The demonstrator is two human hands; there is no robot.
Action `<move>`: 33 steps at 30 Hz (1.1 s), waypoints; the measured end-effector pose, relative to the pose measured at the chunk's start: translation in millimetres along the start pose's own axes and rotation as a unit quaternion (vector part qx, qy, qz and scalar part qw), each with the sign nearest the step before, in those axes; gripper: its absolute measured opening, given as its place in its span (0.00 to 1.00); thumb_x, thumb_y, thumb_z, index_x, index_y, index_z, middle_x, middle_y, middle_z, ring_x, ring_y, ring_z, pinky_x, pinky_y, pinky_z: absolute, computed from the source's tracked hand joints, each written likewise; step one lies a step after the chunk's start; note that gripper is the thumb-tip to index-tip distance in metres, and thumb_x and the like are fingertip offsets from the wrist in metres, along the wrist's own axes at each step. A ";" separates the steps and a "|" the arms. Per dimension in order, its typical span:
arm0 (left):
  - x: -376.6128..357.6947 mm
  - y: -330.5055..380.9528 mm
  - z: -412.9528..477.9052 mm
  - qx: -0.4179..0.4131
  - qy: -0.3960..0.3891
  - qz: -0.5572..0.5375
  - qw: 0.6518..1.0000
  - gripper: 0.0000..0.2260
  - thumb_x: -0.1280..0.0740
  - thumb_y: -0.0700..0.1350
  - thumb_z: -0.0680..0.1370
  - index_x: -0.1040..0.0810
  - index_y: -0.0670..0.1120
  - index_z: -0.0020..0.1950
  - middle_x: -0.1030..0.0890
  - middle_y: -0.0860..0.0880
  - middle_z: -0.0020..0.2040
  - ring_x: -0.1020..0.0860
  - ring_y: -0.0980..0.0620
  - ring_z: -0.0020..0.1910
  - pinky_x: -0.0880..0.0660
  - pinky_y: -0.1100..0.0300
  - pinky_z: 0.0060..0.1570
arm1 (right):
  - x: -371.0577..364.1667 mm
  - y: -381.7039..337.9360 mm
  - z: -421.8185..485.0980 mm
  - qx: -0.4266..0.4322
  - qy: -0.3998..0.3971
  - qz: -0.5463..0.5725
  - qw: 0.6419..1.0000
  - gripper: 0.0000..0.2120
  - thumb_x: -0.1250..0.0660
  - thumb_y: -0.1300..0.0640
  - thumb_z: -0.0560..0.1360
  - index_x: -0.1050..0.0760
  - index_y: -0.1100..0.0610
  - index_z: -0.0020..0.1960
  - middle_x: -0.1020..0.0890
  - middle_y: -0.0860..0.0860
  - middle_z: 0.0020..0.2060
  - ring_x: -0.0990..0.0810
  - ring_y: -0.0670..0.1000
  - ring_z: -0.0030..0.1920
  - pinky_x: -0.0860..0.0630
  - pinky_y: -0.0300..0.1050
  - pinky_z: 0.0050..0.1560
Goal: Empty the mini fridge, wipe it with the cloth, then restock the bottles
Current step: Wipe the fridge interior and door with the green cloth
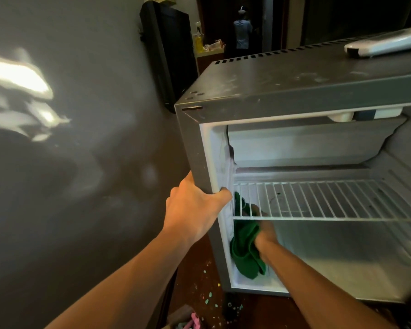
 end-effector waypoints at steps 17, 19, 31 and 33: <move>-6.9 3.5 -4.9 -0.008 -0.003 -0.006 1.000 0.08 0.31 0.53 0.69 0.20 0.54 0.45 0.27 0.59 0.22 0.32 0.54 0.27 0.32 0.58 0.34 | 10.6 -3.4 23.3 -0.024 0.038 0.045 0.998 0.08 0.39 0.60 0.81 0.22 0.60 0.47 0.19 0.59 0.42 0.21 0.56 0.40 0.20 0.42 0.35; -4.9 3.0 -3.7 -0.008 -0.002 -0.003 1.000 0.07 0.31 0.53 0.70 0.20 0.54 0.45 0.27 0.60 0.21 0.32 0.55 0.26 0.33 0.59 0.32 | 12.4 14.8 14.2 0.009 0.002 0.007 1.000 0.09 0.36 0.61 0.79 0.23 0.59 0.58 0.18 0.61 0.49 0.19 0.61 0.49 0.19 0.54 0.51; -6.4 -2.5 -5.5 -0.014 -0.006 0.005 1.000 0.07 0.31 0.53 0.70 0.20 0.55 0.47 0.26 0.58 0.24 0.31 0.56 0.25 0.34 0.60 0.29 | 10.0 -5.9 -9.4 0.122 0.072 0.011 0.990 0.06 0.34 0.61 0.77 0.23 0.56 0.54 0.17 0.57 0.45 0.17 0.57 0.45 0.19 0.53 0.47; -6.6 -2.5 -4.0 -0.019 -0.007 0.004 1.000 0.07 0.31 0.53 0.70 0.21 0.55 0.47 0.24 0.57 0.26 0.29 0.55 0.27 0.32 0.60 0.31 | 2.8 -13.6 4.1 0.065 0.061 0.143 0.986 0.03 0.35 0.60 0.78 0.23 0.56 0.48 0.19 0.56 0.42 0.19 0.57 0.43 0.21 0.54 0.47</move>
Point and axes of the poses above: each hand's wrist, its own z-axis towards the middle knuckle, its own x-axis out of the back of the hand, y = z × x, the point moved 9 cm from there along z, towards the middle knuckle
